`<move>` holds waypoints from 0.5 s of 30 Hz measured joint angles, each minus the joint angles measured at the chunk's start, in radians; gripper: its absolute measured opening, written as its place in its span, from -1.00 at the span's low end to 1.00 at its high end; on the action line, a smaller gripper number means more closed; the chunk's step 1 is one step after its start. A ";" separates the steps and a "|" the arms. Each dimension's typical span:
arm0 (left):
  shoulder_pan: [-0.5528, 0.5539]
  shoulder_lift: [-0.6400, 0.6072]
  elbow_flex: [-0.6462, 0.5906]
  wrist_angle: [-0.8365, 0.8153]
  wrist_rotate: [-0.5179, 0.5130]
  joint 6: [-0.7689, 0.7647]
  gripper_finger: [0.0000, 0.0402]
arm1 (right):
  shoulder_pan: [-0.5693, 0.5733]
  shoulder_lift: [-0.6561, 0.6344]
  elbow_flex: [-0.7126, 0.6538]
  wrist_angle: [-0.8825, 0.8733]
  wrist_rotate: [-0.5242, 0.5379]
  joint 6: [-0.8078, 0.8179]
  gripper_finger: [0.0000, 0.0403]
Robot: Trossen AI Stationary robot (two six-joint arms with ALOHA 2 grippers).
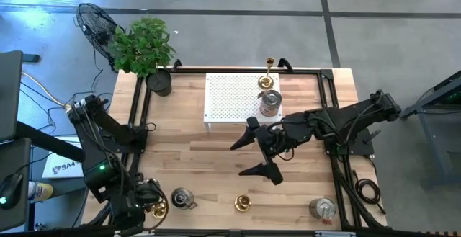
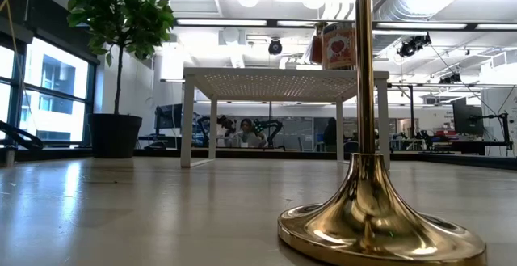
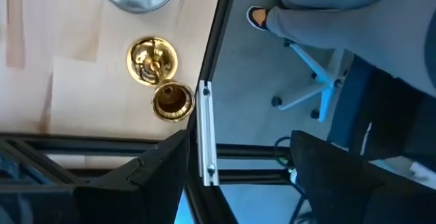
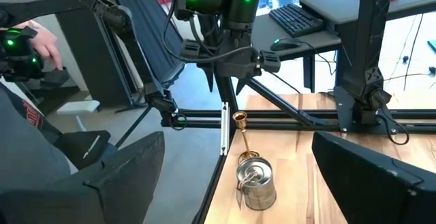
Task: Pick & Place candle stick holders
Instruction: Put the left gold candle holder on the shelf
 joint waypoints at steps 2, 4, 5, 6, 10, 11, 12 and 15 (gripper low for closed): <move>0.000 0.007 0.000 -0.001 0.005 -0.033 0.25 | 0.000 0.000 0.000 0.000 -0.002 0.000 0.82; 0.000 0.018 0.000 -0.002 0.014 -0.060 0.25 | 0.000 0.000 0.000 0.000 -0.006 0.000 0.82; 0.000 0.023 0.000 -0.002 0.025 -0.070 0.25 | 0.000 0.000 0.000 0.000 -0.006 0.000 0.82; 0.000 0.027 0.000 -0.002 0.035 -0.080 0.25 | 0.000 0.000 0.000 0.000 -0.007 0.000 0.82; 0.000 0.045 0.000 -0.005 0.059 -0.109 0.25 | 0.000 0.000 0.000 0.000 -0.028 0.000 0.82; 0.000 0.049 0.000 -0.010 0.059 -0.121 0.25 | 0.000 0.000 0.000 0.000 -0.030 0.000 0.82; 0.000 0.052 0.000 -0.019 0.058 -0.134 0.25 | 0.000 0.000 0.000 0.000 -0.032 0.000 0.82; 0.000 0.062 0.000 -0.051 0.045 -0.168 0.25 | 0.000 0.000 0.000 0.000 -0.036 -0.001 0.82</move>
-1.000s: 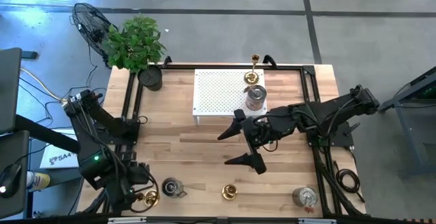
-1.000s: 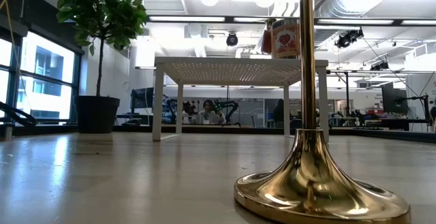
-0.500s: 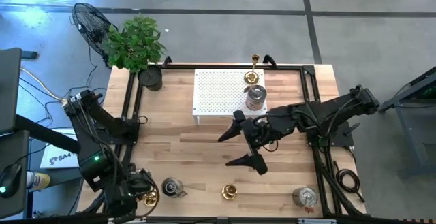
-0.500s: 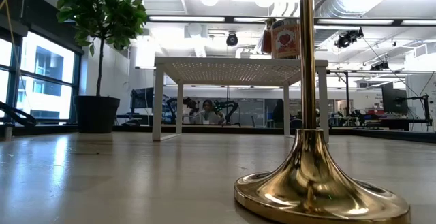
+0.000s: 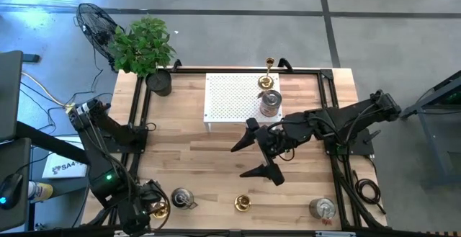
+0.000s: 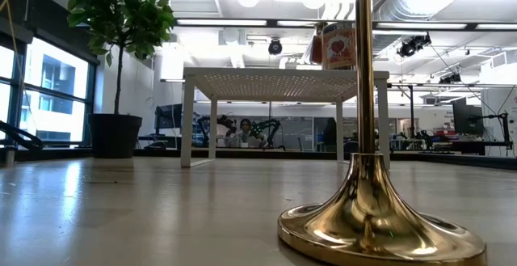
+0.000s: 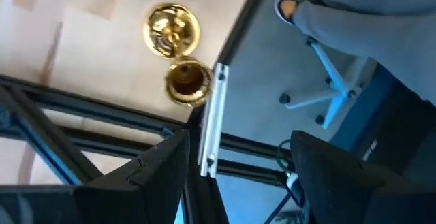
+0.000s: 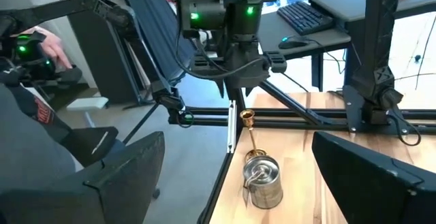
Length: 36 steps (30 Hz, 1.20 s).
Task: Pick & Place candle stick holders
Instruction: Put the left gold candle holder on the shelf
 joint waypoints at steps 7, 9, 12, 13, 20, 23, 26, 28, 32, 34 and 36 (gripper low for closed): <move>0.000 0.004 0.000 -0.041 -0.091 -0.149 0.25 | 0.000 0.000 0.000 0.000 -0.016 -0.010 0.82; 0.000 0.004 0.000 -0.047 -0.116 -0.198 0.25 | 0.000 0.000 0.000 0.000 -0.016 -0.011 0.82; 0.000 0.004 0.000 -0.044 -0.118 -0.270 0.25 | 0.000 0.000 0.000 0.000 -0.016 -0.011 0.82; 0.000 0.004 0.000 -0.042 -0.119 -0.297 0.25 | 0.000 0.000 0.000 0.000 -0.016 -0.011 0.82; 0.000 0.026 0.000 -0.043 -0.111 -0.423 0.25 | 0.000 0.000 0.000 0.005 -0.016 -0.001 0.82; 0.000 0.050 0.000 -0.043 -0.075 -0.445 0.25 | 0.000 0.000 0.000 0.005 -0.016 0.007 0.82; 0.000 0.070 0.000 -0.043 -0.032 -0.449 0.25 | 0.000 0.000 0.000 0.004 -0.016 0.010 0.82; 0.000 0.082 0.000 -0.043 -0.010 -0.461 0.25 | 0.000 0.000 0.000 0.005 -0.016 0.010 0.82; 0.000 0.096 0.000 -0.043 -0.005 -0.463 0.25 | 0.000 0.000 0.000 0.005 -0.016 0.011 0.82; 0.000 0.099 0.000 -0.044 -0.012 -0.463 0.25 | 0.000 0.000 0.000 0.007 -0.016 0.011 0.82; 0.000 0.100 0.000 -0.048 -0.012 -0.474 0.25 | 0.000 0.000 0.000 0.008 -0.015 0.010 0.82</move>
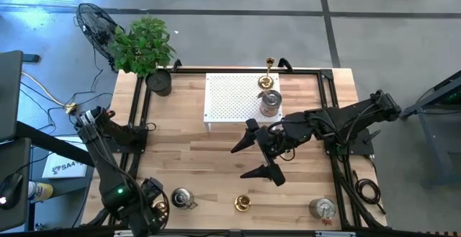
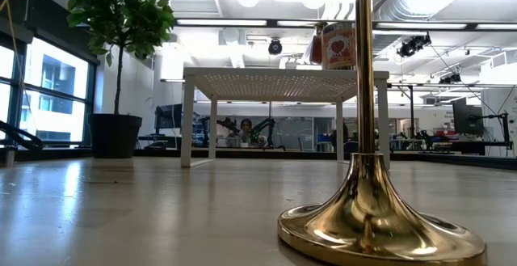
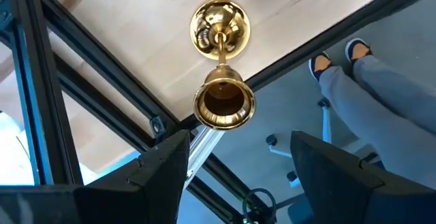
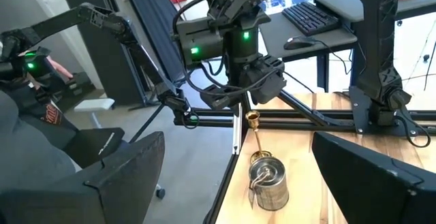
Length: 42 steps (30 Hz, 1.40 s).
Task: Pick & Place candle stick holders
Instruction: Put the left gold candle holder on the shelf
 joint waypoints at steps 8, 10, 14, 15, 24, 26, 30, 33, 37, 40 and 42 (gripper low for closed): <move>0.000 0.000 0.000 -0.038 0.015 -0.070 0.25 | 0.000 0.000 0.000 0.000 0.003 0.001 0.82; 0.000 0.000 0.000 -0.037 0.010 -0.070 0.25 | 0.000 0.000 0.000 0.000 0.003 0.014 0.82; 0.000 0.000 0.000 -0.032 -0.002 -0.069 0.25 | 0.000 0.000 0.000 0.000 0.005 0.024 0.82; 0.000 0.000 0.000 -0.026 -0.003 -0.069 0.25 | 0.000 0.000 0.000 0.000 0.004 0.024 0.82; 0.000 0.023 0.000 -0.019 0.011 -0.065 0.25 | 0.000 0.000 0.000 0.000 0.004 0.024 0.82; 0.000 0.023 0.000 -0.020 0.006 -0.063 0.25 | 0.000 0.000 0.000 0.000 0.004 0.024 0.82; 0.000 0.023 0.000 -0.020 0.002 -0.064 0.25 | 0.000 0.000 0.000 -0.001 0.004 0.025 0.82; 0.000 0.029 0.000 -0.020 0.003 -0.066 0.25 | 0.000 0.000 0.000 -0.001 0.004 0.025 0.82; 0.000 0.043 0.000 -0.020 0.012 -0.059 0.25 | 0.000 0.000 0.000 -0.001 0.004 0.025 0.82; 0.000 0.050 0.000 -0.018 0.014 -0.051 0.25 | 0.000 0.000 0.000 -0.002 0.004 0.025 0.82; 0.000 0.054 0.000 -0.017 0.014 -0.043 0.25 | 0.000 0.000 0.000 -0.001 0.004 0.025 0.82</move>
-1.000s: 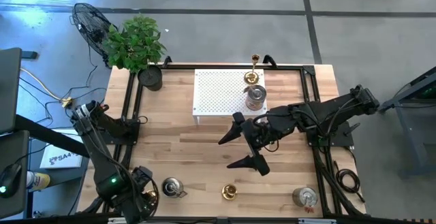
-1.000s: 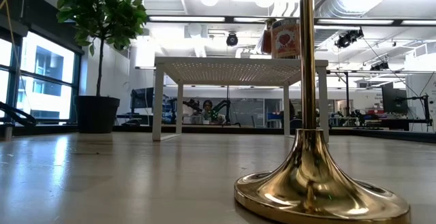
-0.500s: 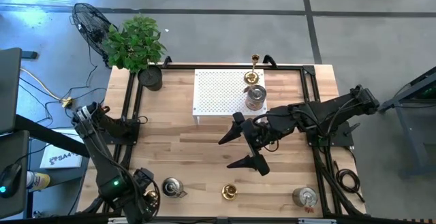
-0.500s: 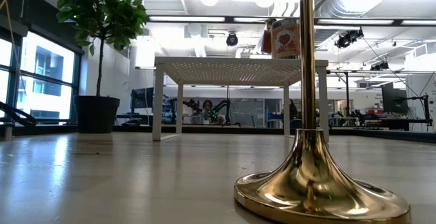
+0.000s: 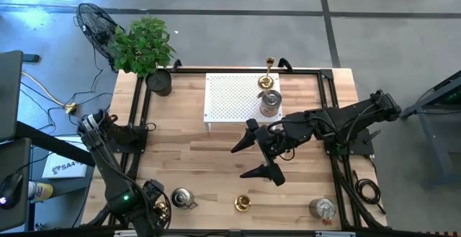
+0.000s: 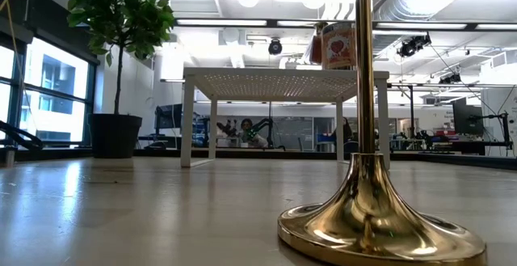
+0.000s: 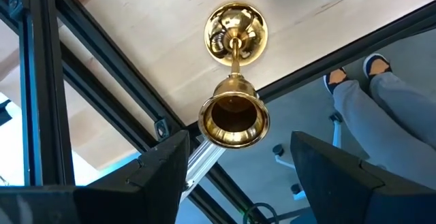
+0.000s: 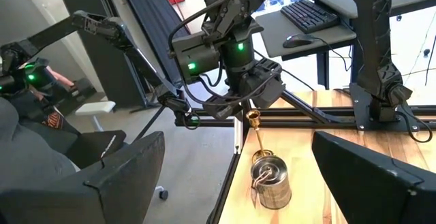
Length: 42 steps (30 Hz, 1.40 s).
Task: Pick & Place candle stick holders
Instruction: Put the left gold candle holder on the shelf
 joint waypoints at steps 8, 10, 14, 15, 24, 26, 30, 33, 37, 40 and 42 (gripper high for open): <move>0.000 0.000 0.000 0.024 -0.023 0.003 0.25 | 0.000 0.000 0.000 0.000 0.000 0.000 0.82; 0.001 0.000 0.000 0.024 -0.023 0.003 0.25 | 0.000 0.000 0.000 0.000 0.000 0.000 0.82; 0.001 0.000 0.000 0.022 -0.023 0.003 0.25 | 0.000 0.000 0.000 0.000 0.000 0.000 0.82; 0.001 0.000 0.000 0.021 -0.023 0.003 0.25 | 0.000 0.000 0.000 0.000 0.000 0.000 0.82; 0.001 0.000 0.000 -0.015 -0.028 0.004 0.25 | 0.001 0.000 0.000 0.000 -0.001 0.003 0.82; 0.001 0.000 0.000 -0.017 -0.030 0.006 0.25 | 0.001 0.000 0.000 0.000 -0.001 0.003 0.82; 0.001 0.006 0.000 -0.023 -0.033 0.028 0.25 | 0.000 0.000 0.000 0.000 -0.001 0.003 0.82; 0.001 0.010 0.000 -0.021 -0.045 0.030 0.25 | 0.001 0.000 0.000 0.000 -0.002 0.003 0.82; 0.001 0.013 0.000 -0.018 -0.049 0.037 0.25 | 0.001 0.000 0.000 0.000 -0.003 0.003 0.82; 0.001 0.013 0.000 -0.014 -0.045 0.037 0.25 | 0.000 0.000 0.000 0.000 -0.003 0.003 0.82; 0.001 0.013 0.000 -0.013 -0.044 0.037 0.25 | 0.001 0.000 0.000 0.000 -0.003 0.003 0.82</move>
